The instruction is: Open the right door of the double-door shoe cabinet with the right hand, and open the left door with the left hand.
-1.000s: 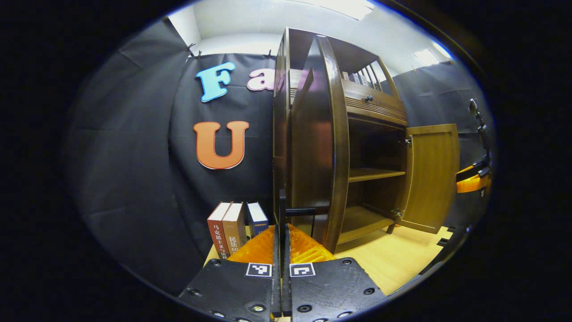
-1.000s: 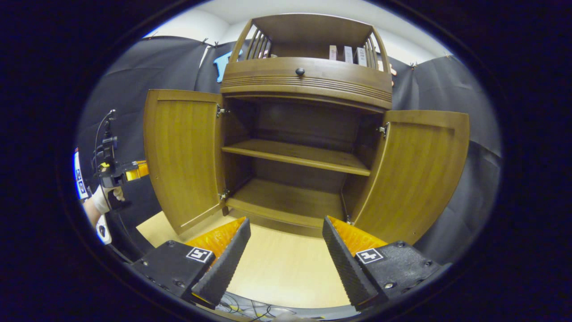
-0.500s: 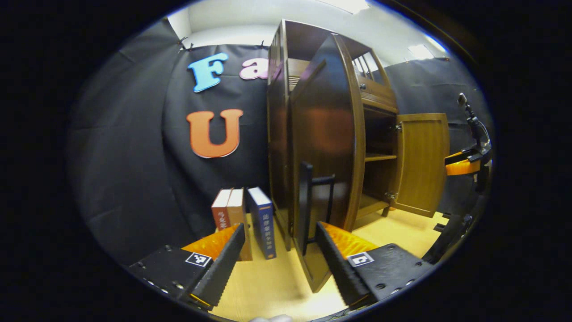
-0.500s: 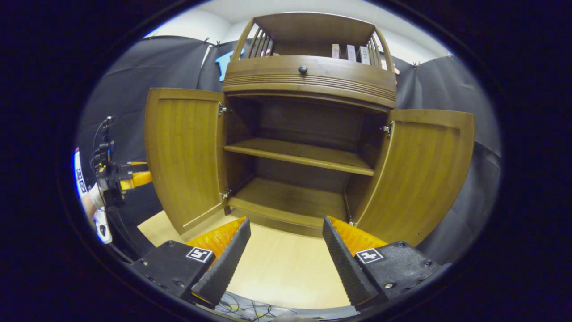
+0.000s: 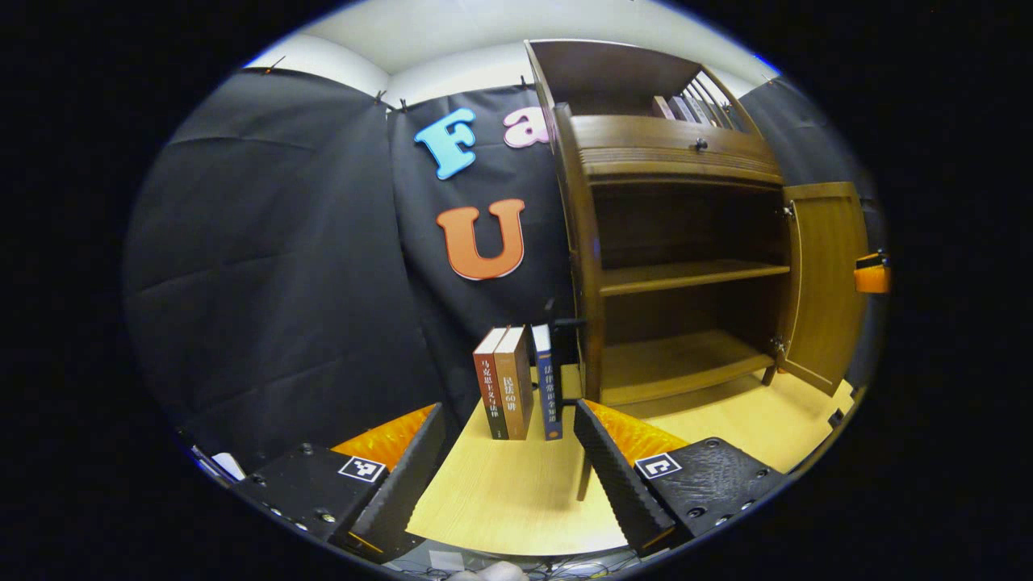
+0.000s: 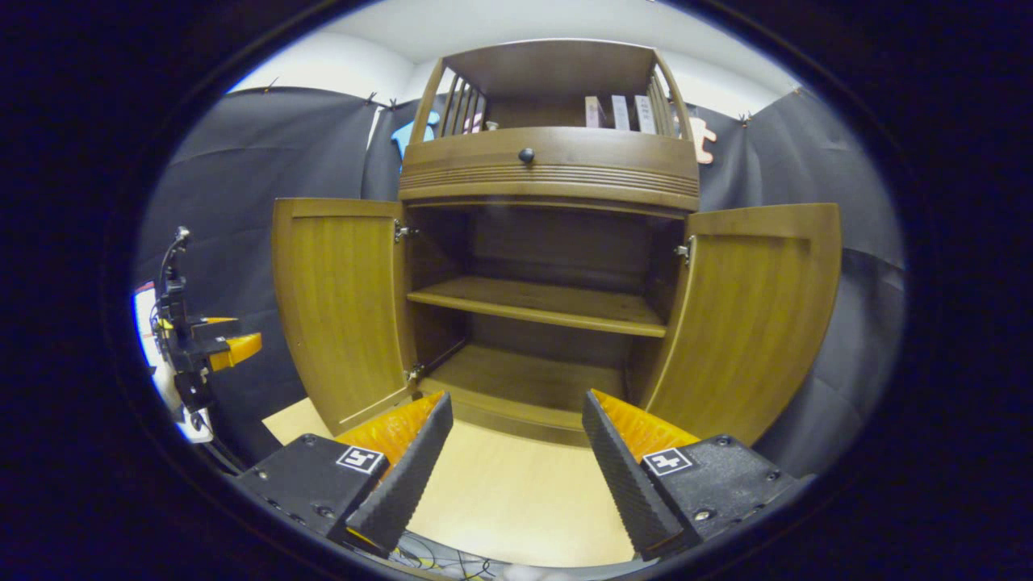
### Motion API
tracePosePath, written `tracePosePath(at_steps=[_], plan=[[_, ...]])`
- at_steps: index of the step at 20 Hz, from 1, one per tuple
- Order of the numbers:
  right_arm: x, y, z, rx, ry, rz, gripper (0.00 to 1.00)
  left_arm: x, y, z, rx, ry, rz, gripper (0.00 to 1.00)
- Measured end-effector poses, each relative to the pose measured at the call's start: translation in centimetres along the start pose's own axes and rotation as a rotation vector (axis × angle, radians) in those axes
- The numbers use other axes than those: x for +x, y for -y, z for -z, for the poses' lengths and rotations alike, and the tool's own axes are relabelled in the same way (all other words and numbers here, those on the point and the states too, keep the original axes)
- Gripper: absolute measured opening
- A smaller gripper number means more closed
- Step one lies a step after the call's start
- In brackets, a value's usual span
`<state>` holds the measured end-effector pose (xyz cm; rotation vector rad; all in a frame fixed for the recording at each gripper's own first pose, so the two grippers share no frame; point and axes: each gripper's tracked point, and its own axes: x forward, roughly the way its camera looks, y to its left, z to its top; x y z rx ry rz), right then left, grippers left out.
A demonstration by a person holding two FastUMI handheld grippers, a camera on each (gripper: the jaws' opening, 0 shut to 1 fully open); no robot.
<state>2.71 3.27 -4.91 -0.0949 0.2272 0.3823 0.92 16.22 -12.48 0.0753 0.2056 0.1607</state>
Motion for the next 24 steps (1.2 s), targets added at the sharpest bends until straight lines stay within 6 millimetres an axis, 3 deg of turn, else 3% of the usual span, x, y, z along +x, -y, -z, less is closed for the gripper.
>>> tracePosePath(at_steps=[4, 6, 9, 15, 16, 19, 24], plan=[[-0.3, 0.7, -0.5, 0.036, 0.022, 0.018, 1.00, -2.6, 4.4, -5.1, -0.050, 0.060, -0.021, 0.96], [-0.4, 1.2, -0.8, 0.048, 0.035, 0.030, 1.00, -3.3, 7.1, -7.1, -0.089, 0.083, -0.009, 1.00], [-0.6, 2.0, -1.4, 0.072, 0.060, 0.058, 1.00, -4.1, 10.5, -9.4, -0.124, 0.123, -0.015, 0.96], [-0.6, 3.5, -2.7, 0.104, 0.134, 0.117, 1.00, -5.2, 18.4, -10.2, -0.149, 0.113, 0.027, 0.97], [-0.7, 3.7, -2.7, 0.108, 0.137, 0.127, 1.00, -5.5, 19.0, -10.1, -0.138, 0.118, 0.022, 1.00], [-0.8, 4.1, -2.7, 0.110, 0.145, 0.146, 1.00, -6.4, 21.4, -10.1, -0.115, 0.118, 0.056, 0.96], [-1.1, 4.3, -2.7, 0.120, 0.148, 0.159, 1.00, -7.0, 23.4, -10.6, -0.097, 0.122, 0.105, 0.96]])
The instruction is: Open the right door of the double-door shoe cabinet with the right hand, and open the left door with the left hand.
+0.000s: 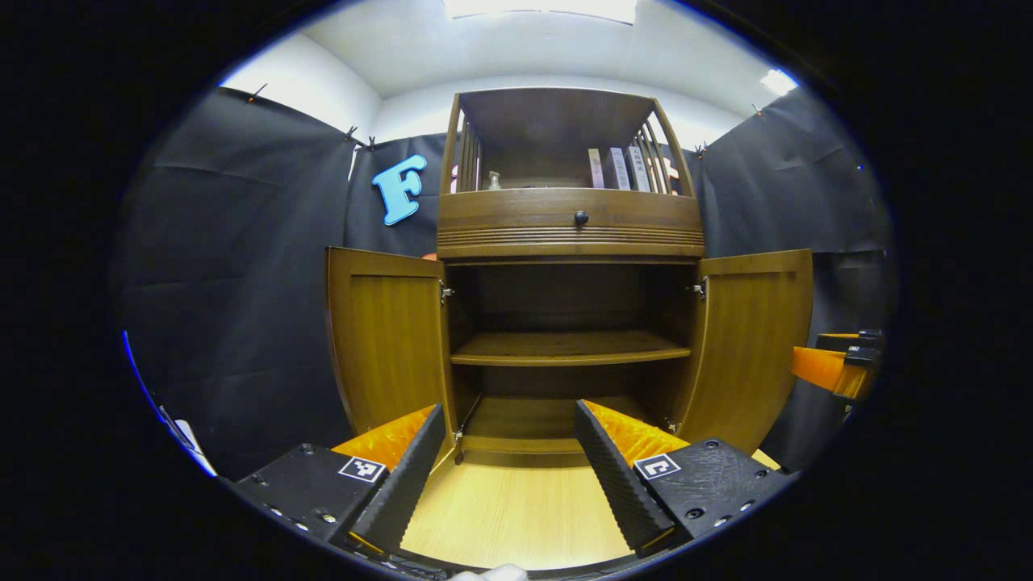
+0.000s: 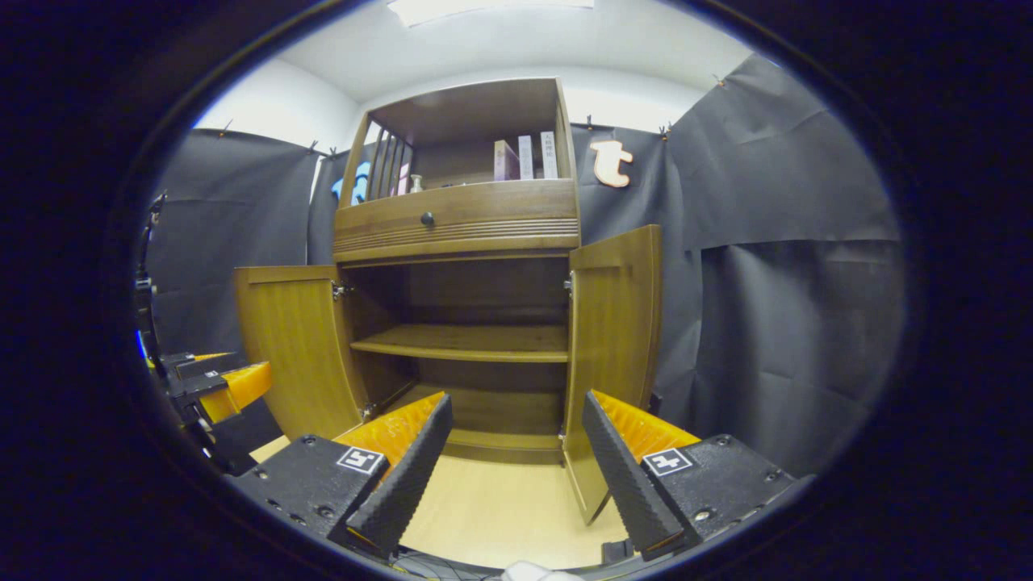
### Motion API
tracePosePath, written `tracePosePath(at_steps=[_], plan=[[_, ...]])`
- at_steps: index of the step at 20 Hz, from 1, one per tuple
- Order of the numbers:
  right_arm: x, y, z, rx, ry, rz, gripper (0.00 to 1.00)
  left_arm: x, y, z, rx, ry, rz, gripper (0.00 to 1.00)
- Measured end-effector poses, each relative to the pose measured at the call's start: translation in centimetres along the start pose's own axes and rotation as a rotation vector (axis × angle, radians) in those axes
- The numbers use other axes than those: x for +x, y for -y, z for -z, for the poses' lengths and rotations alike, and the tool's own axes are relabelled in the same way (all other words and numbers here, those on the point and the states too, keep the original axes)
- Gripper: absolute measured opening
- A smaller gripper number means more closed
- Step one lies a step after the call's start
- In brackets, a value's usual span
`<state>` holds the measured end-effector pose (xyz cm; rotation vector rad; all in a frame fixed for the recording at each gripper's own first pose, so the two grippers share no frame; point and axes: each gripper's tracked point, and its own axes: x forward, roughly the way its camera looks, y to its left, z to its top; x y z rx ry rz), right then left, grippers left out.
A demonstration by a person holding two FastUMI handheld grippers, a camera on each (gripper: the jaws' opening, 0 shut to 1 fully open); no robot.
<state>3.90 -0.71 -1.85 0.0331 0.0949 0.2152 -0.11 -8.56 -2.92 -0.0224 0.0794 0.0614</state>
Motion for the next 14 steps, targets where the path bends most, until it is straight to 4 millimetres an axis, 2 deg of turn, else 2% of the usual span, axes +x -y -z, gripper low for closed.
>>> tracePosePath(at_steps=[14], plan=[[0.1, 0.0, -0.2, -0.007, 0.007, 0.004, 1.00, 0.2, 1.1, -1.2, 0.037, 0.023, 0.035, 0.96]])
